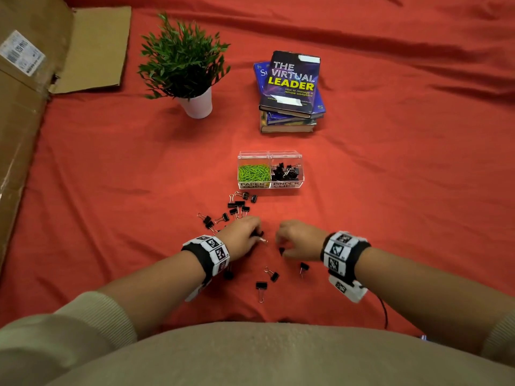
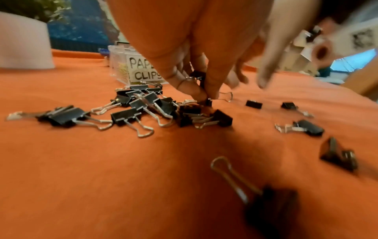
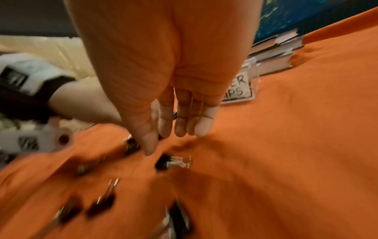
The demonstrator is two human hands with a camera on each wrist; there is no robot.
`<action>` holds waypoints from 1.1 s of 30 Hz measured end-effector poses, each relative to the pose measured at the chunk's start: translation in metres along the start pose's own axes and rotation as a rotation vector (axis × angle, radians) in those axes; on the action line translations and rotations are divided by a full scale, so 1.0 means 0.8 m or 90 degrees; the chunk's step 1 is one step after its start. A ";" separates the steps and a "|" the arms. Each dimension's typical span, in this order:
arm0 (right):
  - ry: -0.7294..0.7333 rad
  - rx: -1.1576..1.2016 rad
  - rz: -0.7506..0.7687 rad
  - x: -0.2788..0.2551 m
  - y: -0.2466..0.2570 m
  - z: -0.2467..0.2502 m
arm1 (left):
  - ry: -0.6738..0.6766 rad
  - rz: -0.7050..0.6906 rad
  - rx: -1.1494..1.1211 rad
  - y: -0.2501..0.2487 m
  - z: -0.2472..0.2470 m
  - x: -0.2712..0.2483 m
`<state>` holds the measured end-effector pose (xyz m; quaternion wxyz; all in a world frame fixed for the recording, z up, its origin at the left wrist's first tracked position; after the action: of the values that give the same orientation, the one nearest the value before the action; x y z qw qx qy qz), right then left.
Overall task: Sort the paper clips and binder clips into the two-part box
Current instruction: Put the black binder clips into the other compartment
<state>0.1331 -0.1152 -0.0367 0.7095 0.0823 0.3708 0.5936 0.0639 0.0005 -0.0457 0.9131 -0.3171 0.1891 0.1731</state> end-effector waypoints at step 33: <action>-0.062 0.022 -0.073 -0.048 -0.028 -0.040 | 0.063 0.085 0.081 0.027 0.001 -0.014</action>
<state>0.1296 -0.1662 -0.0555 0.7581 0.1020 0.3498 0.5408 0.0453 0.0150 -0.0510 0.9073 -0.2535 0.2653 0.2051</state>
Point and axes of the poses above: each hand's wrist, its own x-axis towards the middle knuckle, its own z-axis out of the back of the hand, y = z × x, the point moved 6 cm from there along x, towards the middle knuckle, and after that the axes turned 11 degrees about z, right-handed, at the moved point
